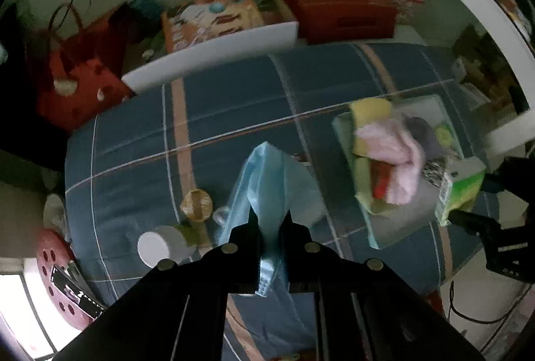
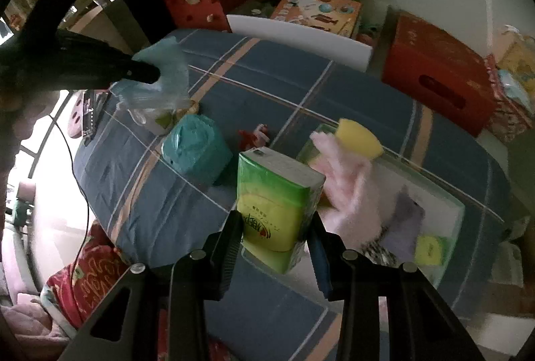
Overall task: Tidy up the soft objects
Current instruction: 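Carry the face mask and tissue pack over the white tray with both tools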
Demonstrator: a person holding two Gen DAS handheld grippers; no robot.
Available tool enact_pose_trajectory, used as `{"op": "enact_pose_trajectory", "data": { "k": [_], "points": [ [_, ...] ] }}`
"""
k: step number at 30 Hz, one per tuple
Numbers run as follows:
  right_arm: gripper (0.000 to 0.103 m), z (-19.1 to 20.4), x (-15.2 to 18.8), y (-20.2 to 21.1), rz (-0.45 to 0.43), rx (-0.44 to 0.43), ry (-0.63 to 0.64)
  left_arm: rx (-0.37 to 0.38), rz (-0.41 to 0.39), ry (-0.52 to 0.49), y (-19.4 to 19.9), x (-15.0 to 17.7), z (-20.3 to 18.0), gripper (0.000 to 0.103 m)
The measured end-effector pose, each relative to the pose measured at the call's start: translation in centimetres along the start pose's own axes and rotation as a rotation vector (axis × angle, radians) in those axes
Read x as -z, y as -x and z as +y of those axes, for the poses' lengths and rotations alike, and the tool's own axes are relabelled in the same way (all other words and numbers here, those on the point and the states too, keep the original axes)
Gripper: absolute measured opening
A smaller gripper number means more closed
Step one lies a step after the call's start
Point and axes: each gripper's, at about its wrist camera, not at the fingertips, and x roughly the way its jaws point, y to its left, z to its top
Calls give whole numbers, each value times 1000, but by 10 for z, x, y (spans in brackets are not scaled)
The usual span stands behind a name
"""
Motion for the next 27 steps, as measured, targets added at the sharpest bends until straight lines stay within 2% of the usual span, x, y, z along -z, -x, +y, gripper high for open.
{"op": "enact_pose_trajectory", "data": {
  "k": [9,15,22,27],
  "points": [
    [42,-11,37,29,-7,49,-30,56,-43,-82,27,14,-61,9],
    [42,-26,60,29,19,81,-74,103,-64,-125,29,17,-101,9],
    [42,-57,81,5,83,100,-157,180,-41,-143,7,12,-140,9],
    [42,-80,95,-23,132,112,-219,240,-9,-126,-25,8,-163,9]
  ]
}}
